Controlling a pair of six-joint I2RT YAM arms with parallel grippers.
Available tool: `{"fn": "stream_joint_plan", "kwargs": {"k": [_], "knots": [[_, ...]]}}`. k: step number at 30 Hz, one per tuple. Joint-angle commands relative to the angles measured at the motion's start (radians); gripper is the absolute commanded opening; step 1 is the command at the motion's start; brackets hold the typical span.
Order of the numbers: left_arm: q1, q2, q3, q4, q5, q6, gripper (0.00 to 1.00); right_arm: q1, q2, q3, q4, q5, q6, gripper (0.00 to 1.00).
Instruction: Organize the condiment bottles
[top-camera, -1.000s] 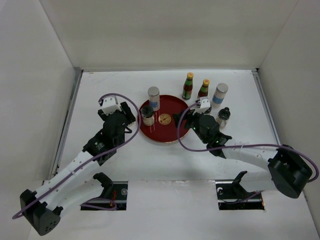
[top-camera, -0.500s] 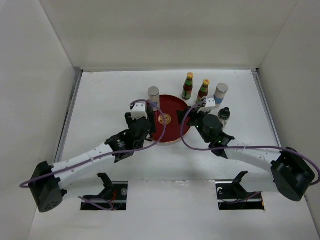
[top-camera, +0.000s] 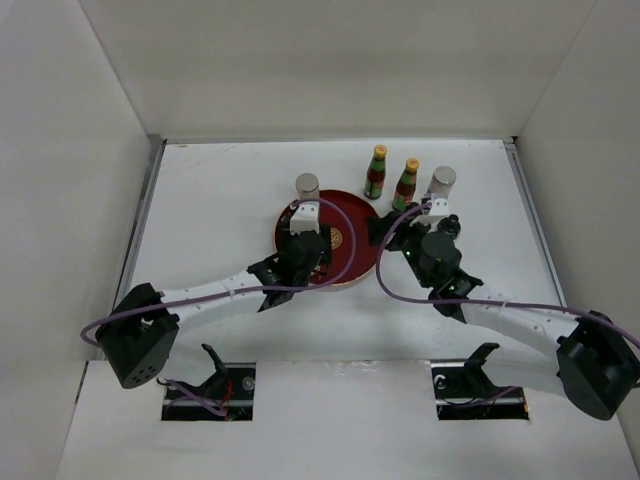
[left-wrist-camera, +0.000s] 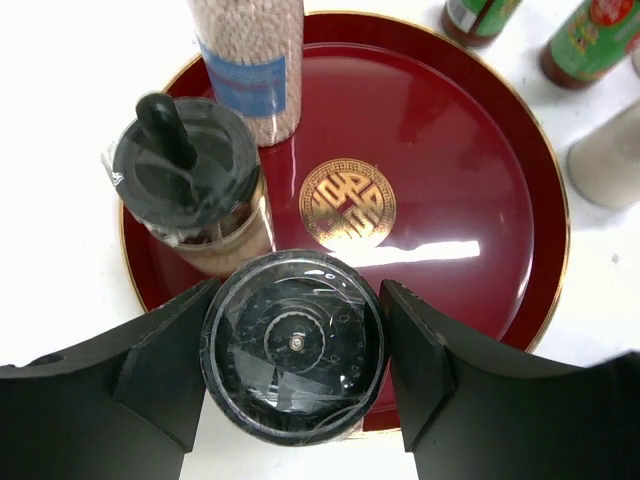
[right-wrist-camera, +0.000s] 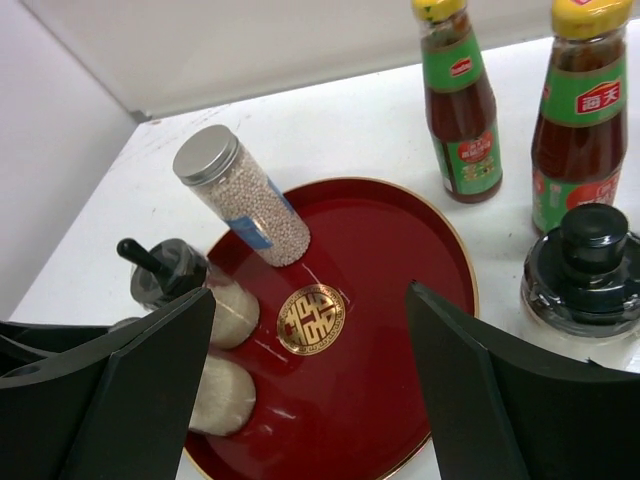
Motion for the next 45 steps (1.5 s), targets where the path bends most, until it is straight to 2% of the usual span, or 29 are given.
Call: {"fn": "stream_joint_plan", "kwargs": {"k": [1, 5, 7, 9, 12, 13, 15, 17, 18, 19, 22, 24, 28, 34, 39, 45], "knots": [[0.011, -0.019, 0.01, 0.152, -0.003, -0.001, 0.58, -0.012, -0.043, -0.008, 0.05, 0.018, 0.017, 0.84], [0.022, -0.025, -0.03, 0.181, 0.003, 0.007, 0.69, -0.011, -0.127, -0.008, 0.007, 0.013, 0.008, 0.82], [0.02, -0.051, -0.052, 0.191, 0.016, 0.01, 0.8, -0.017, -0.161, -0.002, -0.016, 0.013, 0.007, 0.76], [0.016, -0.1, -0.09, 0.224, 0.03, 0.018, 0.88, -0.035, -0.176, 0.025, -0.067, 0.007, 0.002, 0.64], [0.013, -0.218, -0.182, 0.312, 0.029, 0.015, 0.93, -0.064, -0.156, 0.128, -0.206, 0.003, -0.007, 0.35], [0.013, -0.259, -0.216, 0.339, 0.026, 0.007, 0.94, -0.077, -0.137, 0.169, -0.244, 0.003, -0.013, 0.3], [0.008, -0.347, -0.28, 0.39, 0.02, -0.005, 0.94, -0.104, -0.078, 0.251, -0.294, 0.004, -0.032, 0.25], [0.008, -0.428, -0.335, 0.424, 0.01, -0.019, 0.93, -0.124, 0.0, 0.343, -0.335, -0.007, -0.062, 0.26], [0.013, -0.474, -0.366, 0.439, 0.0, -0.024, 0.87, -0.132, 0.046, 0.393, -0.357, -0.007, -0.085, 0.29], [0.019, -0.521, -0.401, 0.451, -0.015, -0.027, 0.76, -0.139, 0.092, 0.442, -0.375, -0.008, -0.105, 0.33], [0.026, -0.658, -0.51, 0.459, -0.094, -0.063, 0.33, -0.178, 0.231, 0.582, -0.413, -0.007, -0.165, 0.5], [0.027, -0.7, -0.555, 0.45, -0.12, -0.085, 0.25, -0.201, 0.308, 0.662, -0.436, -0.008, -0.216, 0.63], [0.043, -0.68, -0.61, 0.476, -0.181, -0.129, 0.25, -0.245, 0.462, 0.837, -0.525, -0.011, -0.266, 0.75], [0.056, -0.684, -0.647, 0.499, -0.184, -0.174, 0.35, -0.255, 0.598, 0.96, -0.536, -0.04, -0.297, 0.82], [0.077, -0.66, -0.662, 0.501, -0.181, -0.205, 0.38, -0.27, 0.701, 1.056, -0.552, -0.053, -0.302, 0.82], [0.089, -0.612, -0.669, 0.528, -0.186, -0.212, 0.43, -0.276, 0.784, 1.11, -0.55, -0.056, -0.299, 0.76]]}}
